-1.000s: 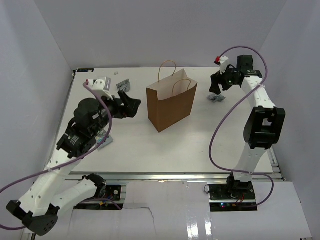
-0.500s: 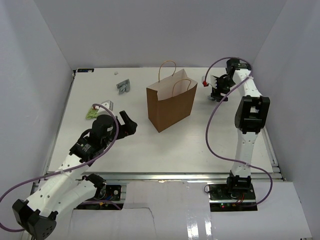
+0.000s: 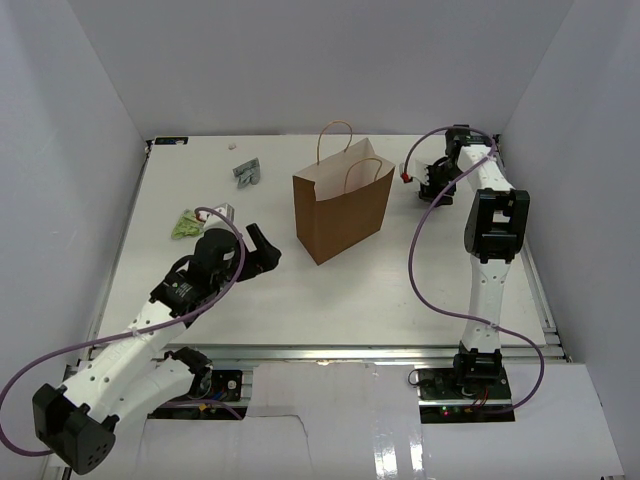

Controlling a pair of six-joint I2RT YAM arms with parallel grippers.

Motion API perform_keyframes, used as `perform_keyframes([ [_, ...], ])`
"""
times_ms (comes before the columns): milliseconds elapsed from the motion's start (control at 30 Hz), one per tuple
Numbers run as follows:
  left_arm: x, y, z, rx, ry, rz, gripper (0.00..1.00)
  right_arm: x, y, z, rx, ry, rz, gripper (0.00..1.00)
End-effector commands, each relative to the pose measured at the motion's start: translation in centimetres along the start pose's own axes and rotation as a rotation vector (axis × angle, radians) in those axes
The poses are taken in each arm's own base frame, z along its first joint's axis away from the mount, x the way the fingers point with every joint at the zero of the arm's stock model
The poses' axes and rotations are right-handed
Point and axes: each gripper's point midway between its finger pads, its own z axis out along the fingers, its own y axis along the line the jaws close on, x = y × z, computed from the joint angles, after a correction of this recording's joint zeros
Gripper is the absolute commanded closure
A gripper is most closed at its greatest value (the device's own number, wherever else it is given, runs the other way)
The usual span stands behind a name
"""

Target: Place the snacks into the paper bag

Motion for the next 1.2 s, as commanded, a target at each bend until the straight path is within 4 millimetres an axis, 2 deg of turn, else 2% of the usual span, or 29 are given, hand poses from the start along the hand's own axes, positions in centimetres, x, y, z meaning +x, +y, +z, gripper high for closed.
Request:
perform_keyframes([
  [0,-0.2,-0.6,-0.2,0.039,-0.016,-0.035,0.02,-0.1,-1.2,-0.3,0.047,0.006,-0.003,0.37],
  [100,0.1,-0.6,-0.1,0.042,-0.007,-0.038,0.02,-0.2,-1.0,0.1,0.046,-0.008,0.024,0.46],
  [233,-0.2,-0.9,-0.4,0.057,-0.016,-0.047,0.02,-1.4,-0.1,-0.3,0.033,-0.063,0.068,0.66],
  [367,-0.8,-1.3,-1.1,0.086,-0.05,-0.072,0.02,-2.6,1.4,-1.5,0.032,-0.104,0.082,0.75],
  [400,-1.0,-1.4,-1.2,0.092,-0.059,-0.075,0.02,-2.6,2.5,-1.1,0.008,-0.107,0.099,0.77],
  [533,-1.4,-1.6,-1.6,0.104,-0.071,-0.074,0.02,-4.1,3.4,-2.5,0.01,-0.163,0.183,0.87],
  [567,-1.6,-1.7,-1.8,0.109,-0.079,-0.077,0.02,-5.0,3.1,-4.1,0.04,-0.193,0.193,0.89],
  [633,-1.8,-1.8,-2.2,0.115,-0.09,-0.093,0.02,-7.0,3.6,-5.9,0.049,-0.289,0.244,0.92],
  [667,-2.2,-2.0,-2.6,0.125,-0.104,-0.104,0.02,-9.3,3.4,-8.8,0.088,-0.374,0.231,0.92],
  [700,-2.8,-2.5,-3.0,0.14,-0.118,-0.119,0.02,-10.5,3.7,-10.2,0.1,-0.42,0.244,0.92],
  [733,-3.1,-2.7,-3.3,0.148,-0.126,-0.124,0.02,-12.2,4.3,-12.9,0.136,-0.466,0.227,0.92],
  [767,-3.5,-3.0,-3.6,0.159,-0.139,-0.13,0.02,-14.0,4.5,-14.5,0.149,-0.545,0.22,0.92],
  [833,-4.4,-3.5,-4.1,0.171,-0.159,-0.135,0.02,-16.2,4.1,-17.6,0.217,-0.632,0.235,0.92],
  [867,-4.7,-3.7,-4.2,0.176,-0.165,-0.135,0.02,-18.0,4.9,-20.4,0.255,-0.692,0.211,0.92],
  [900,-4.7,-3.8,-4.1,0.175,-0.16,-0.13,0.02,-19.0,4.9,-21.9,0.285,-0.727,0.201,0.92],
  [933,-4.9,-4.0,-4.2,0.18,-0.161,-0.128,0.02,-20.4,4.6,-24.8,0.351,-0.772,0.181,0.92],
  [1000,-4.8,-4.1,-4.0,0.178,-0.15,-0.119,0.02,-21.9,4.6,-27.5,0.39,-0.836,0.158,0.92],
  [1033,-4.8,-4.2,-4.0,0.182,-0.149,-0.119,0.02,-24.1,4.8,-29.4,0.407,-0.891,0.13,0.92],
  [1067,-4.8,-4.3,-3.9,0.182,-0.147,-0.122,0.02,-25.3,4.8,-31.0,0.413,-0.935,0.102,0.92],
  [1167,-4.8,-4.2,-3.9,0.178,-0.146,-0.125,0.02,-28.1,4.8,-34.0,0.403,-1.036,0.063,0.92],
])
